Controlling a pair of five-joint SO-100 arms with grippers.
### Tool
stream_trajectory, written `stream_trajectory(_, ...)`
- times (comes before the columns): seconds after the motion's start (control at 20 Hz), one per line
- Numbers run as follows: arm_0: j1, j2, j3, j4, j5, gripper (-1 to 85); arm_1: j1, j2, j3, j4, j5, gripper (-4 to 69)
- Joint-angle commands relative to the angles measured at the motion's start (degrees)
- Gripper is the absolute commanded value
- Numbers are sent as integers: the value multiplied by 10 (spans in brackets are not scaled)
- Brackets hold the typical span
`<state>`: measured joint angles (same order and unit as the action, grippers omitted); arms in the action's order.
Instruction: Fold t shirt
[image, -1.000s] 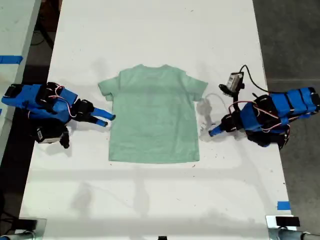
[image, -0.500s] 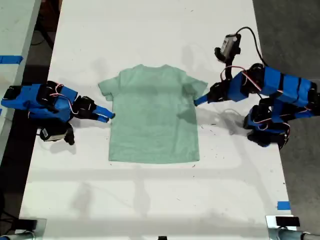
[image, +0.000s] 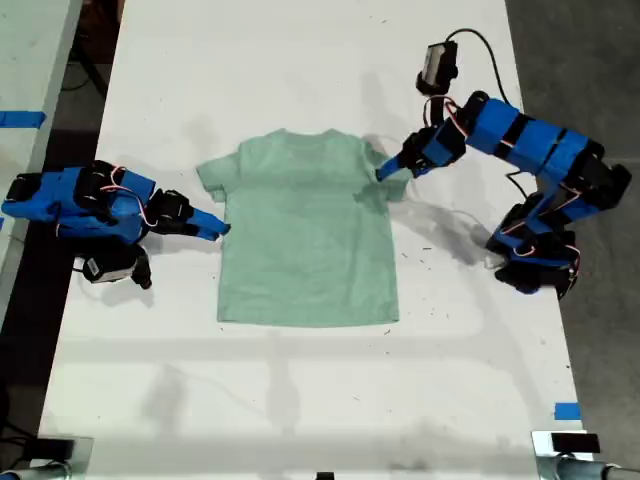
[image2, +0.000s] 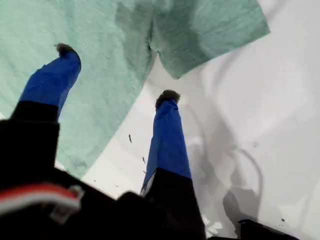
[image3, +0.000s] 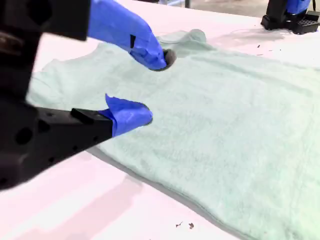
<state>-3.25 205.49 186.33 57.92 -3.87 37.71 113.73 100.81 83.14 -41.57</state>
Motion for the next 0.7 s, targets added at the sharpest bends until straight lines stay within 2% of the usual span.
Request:
stream_trajectory(0.0,3,2,23,0,2,126,12,-3,-44,-8,-8,316)
stream_trajectory(0.1,3,2,23,0,0,123,36,-26,-40,-18,-25,321)
stream_trajectory(0.2,1,2,23,0,1,120,83,-80,-23,-59,-49,323)
stream_trajectory(0.3,2,2,23,0,0,117,127,-159,-17,-105,-58,292)
stream_trajectory(0.45,7,0,23,1,1,114,128,-260,-39,-145,-63,228)
stream_trajectory(0.55,4,0,23,1,2,113,113,-296,-43,-160,-60,229)
stream_trajectory(0.65,0,0,23,1,3,113,105,-304,-43,-163,-58,165)
